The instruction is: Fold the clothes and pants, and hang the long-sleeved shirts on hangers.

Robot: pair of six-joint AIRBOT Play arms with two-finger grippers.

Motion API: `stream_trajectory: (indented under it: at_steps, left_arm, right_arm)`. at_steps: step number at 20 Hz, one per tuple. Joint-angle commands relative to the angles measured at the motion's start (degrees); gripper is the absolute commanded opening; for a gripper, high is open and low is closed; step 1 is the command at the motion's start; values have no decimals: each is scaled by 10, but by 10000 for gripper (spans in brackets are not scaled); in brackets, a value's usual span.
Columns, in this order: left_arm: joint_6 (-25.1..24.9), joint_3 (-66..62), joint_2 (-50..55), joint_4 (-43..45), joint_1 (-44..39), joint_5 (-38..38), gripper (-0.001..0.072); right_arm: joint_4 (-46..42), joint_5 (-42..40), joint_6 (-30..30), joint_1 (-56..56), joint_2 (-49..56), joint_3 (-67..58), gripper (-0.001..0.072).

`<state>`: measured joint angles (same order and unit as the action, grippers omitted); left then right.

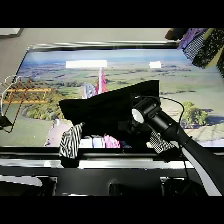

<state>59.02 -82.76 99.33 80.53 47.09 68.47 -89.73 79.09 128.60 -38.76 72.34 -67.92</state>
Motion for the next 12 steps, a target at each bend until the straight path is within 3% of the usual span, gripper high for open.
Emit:
stream_trajectory:
  at_steps: [1, 3, 5, 12]
  left_arm:
    - [-7, 0, 21, 26, -17, 1, 598]
    - [-7, 0, 26, 26, -21, 0, 591]
    - [-7, 0, 28, 26, -22, 1, 398]
    - [-8, 0, 29, 26, -22, 3, 363]
  right_arm:
    - [-1, 4, 0, -1, 0, 0, 35]
    - [-2, 5, 0, -1, 0, 0, 35]
    - [-6, 5, 0, -1, 0, 0, 35]
    - [-10, 5, 0, -1, 0, 0, 36]
